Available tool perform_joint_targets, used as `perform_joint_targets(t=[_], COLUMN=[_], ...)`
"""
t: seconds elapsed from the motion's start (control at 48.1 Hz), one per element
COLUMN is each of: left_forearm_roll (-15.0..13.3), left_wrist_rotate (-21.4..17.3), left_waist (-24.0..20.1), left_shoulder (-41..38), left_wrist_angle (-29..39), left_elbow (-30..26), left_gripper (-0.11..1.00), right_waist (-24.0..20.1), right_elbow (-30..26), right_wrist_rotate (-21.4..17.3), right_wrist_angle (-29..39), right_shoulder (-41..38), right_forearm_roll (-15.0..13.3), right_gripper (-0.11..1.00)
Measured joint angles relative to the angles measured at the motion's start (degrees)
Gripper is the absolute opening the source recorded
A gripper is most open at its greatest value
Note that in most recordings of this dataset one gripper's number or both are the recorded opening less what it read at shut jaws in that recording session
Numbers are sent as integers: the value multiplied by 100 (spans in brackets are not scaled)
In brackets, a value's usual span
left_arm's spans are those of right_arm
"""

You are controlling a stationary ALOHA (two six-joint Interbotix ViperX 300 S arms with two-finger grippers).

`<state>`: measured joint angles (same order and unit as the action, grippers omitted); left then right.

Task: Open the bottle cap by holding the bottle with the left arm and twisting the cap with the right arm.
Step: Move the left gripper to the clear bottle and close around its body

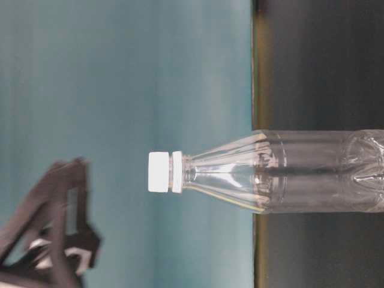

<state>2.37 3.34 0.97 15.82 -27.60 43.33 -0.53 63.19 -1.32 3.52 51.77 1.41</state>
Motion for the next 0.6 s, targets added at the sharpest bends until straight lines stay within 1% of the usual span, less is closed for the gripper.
perform_joint_targets(t=[0.104,0.229,0.395,0.603], left_forearm_roll=[0,0,0,0], left_wrist_rotate=[79,97,97,114], left_waist=[9,9,-18,-176], left_shoulder=[-387,-844,-1187,-1362], left_wrist_angle=[-519,-1222,-1485,-1934], left_elbow=[18,53,167,466], left_gripper=[97,98,98,98], right_waist=[0,9,9,18], right_elbow=[0,0,0,0], right_wrist_rotate=[0,-158,-457,-642], right_wrist_angle=[9,9,9,62], right_shoulder=[26,70,79,79], right_forearm_roll=[35,70,79,79], right_gripper=[0,0,0,0])
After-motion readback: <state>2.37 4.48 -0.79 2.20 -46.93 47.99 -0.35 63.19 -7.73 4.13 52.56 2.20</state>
